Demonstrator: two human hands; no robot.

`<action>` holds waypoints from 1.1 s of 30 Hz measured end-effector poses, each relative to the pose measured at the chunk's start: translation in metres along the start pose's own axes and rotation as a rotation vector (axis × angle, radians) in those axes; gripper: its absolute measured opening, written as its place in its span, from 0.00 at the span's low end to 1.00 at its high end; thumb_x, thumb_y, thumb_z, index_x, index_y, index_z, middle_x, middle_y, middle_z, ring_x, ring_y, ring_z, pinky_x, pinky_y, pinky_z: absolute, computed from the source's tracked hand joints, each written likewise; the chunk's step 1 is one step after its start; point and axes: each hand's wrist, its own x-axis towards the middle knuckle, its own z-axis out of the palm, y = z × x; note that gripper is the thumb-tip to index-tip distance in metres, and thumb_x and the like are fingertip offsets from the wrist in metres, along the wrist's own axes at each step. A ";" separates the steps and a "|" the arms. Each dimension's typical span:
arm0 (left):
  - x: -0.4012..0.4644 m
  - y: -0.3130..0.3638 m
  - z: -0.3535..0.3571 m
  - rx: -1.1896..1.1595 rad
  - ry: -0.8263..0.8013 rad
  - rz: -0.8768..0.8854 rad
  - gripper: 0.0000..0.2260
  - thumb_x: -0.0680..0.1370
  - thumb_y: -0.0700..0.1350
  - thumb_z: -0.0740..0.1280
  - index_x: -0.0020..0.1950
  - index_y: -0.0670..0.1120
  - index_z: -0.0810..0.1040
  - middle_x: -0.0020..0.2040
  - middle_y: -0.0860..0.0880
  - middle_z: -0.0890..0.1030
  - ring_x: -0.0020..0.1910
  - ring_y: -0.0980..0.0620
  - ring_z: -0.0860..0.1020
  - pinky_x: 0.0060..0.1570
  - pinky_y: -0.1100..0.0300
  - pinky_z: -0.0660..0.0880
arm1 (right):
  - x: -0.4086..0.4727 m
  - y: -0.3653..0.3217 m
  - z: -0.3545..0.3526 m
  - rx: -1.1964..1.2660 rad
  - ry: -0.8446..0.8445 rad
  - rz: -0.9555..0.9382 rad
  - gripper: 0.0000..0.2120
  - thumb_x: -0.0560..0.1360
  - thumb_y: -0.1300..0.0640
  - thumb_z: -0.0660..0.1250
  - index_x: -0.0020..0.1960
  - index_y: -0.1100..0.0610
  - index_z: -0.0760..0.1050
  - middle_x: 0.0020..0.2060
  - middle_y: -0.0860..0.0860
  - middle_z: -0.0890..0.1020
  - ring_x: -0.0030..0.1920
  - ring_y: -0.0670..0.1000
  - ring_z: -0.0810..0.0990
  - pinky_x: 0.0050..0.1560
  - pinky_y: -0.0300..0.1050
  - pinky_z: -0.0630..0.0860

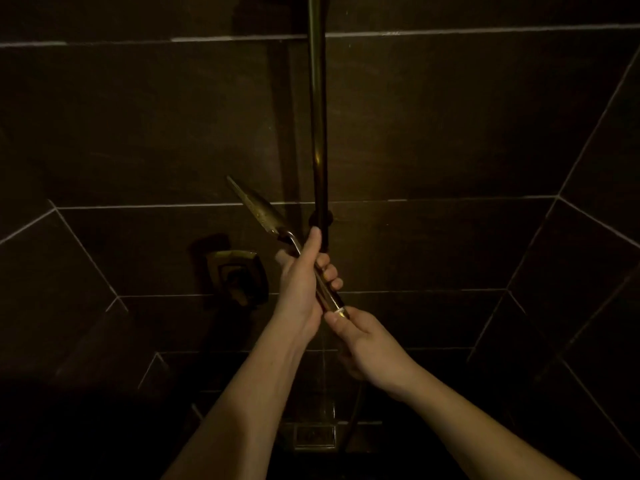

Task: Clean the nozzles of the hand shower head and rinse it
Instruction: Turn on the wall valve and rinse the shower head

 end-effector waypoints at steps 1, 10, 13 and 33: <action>0.000 0.000 0.000 0.011 -0.002 0.009 0.12 0.81 0.51 0.68 0.60 0.52 0.67 0.34 0.52 0.72 0.30 0.55 0.71 0.33 0.59 0.70 | 0.000 0.000 0.001 0.028 -0.008 0.005 0.11 0.81 0.49 0.60 0.42 0.51 0.72 0.25 0.46 0.69 0.23 0.46 0.66 0.24 0.40 0.60; 0.002 0.003 -0.012 -0.014 0.028 -0.060 0.17 0.83 0.55 0.61 0.63 0.45 0.79 0.44 0.47 0.77 0.39 0.52 0.76 0.39 0.56 0.76 | 0.003 0.007 0.004 0.103 -0.047 0.039 0.10 0.81 0.47 0.59 0.45 0.52 0.71 0.26 0.46 0.68 0.22 0.47 0.64 0.23 0.39 0.59; -0.001 0.003 -0.012 0.027 0.022 -0.032 0.18 0.78 0.54 0.71 0.63 0.50 0.71 0.36 0.51 0.76 0.31 0.55 0.75 0.32 0.60 0.73 | -0.001 0.005 0.010 0.106 -0.082 0.053 0.10 0.81 0.48 0.59 0.46 0.53 0.71 0.26 0.47 0.68 0.22 0.47 0.64 0.23 0.39 0.59; -0.002 0.005 -0.010 -0.015 0.136 -0.032 0.15 0.81 0.53 0.67 0.63 0.45 0.75 0.37 0.50 0.76 0.31 0.55 0.75 0.28 0.60 0.73 | -0.005 -0.005 0.011 0.039 -0.022 0.044 0.09 0.81 0.48 0.60 0.46 0.52 0.71 0.26 0.48 0.69 0.23 0.47 0.65 0.22 0.40 0.59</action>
